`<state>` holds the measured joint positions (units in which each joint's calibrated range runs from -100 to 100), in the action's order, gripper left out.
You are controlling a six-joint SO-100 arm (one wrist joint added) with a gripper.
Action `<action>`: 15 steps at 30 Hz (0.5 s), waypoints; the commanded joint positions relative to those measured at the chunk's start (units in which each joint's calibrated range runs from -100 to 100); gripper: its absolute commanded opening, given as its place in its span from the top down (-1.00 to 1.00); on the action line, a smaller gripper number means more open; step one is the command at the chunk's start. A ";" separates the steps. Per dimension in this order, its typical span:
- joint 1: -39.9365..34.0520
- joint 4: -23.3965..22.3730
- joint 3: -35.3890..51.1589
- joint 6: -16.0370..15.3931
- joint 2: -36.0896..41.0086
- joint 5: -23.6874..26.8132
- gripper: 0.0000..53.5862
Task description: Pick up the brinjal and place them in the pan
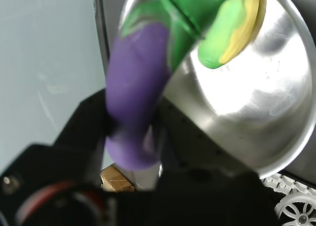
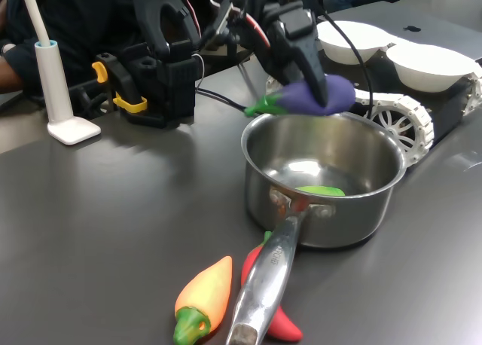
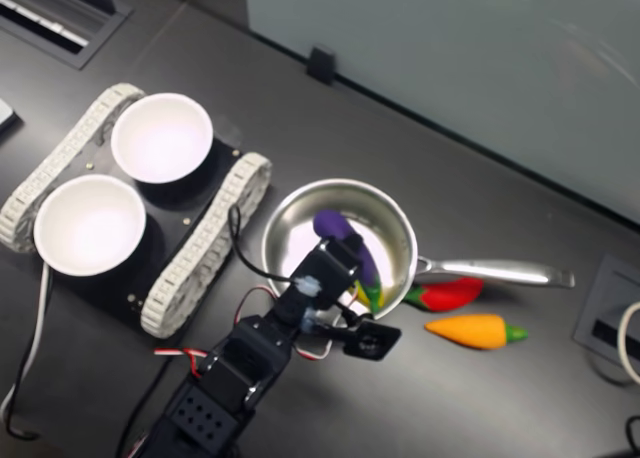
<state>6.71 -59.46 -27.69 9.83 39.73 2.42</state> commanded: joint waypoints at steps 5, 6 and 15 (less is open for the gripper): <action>-3.04 6.28 -2.52 0.85 0.29 -0.68 0.99; -3.50 7.22 -3.25 0.93 0.04 -0.83 0.99; -7.51 11.57 -7.06 3.12 -1.65 -0.98 0.99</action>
<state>0.55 -51.55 -36.11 12.03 37.37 1.83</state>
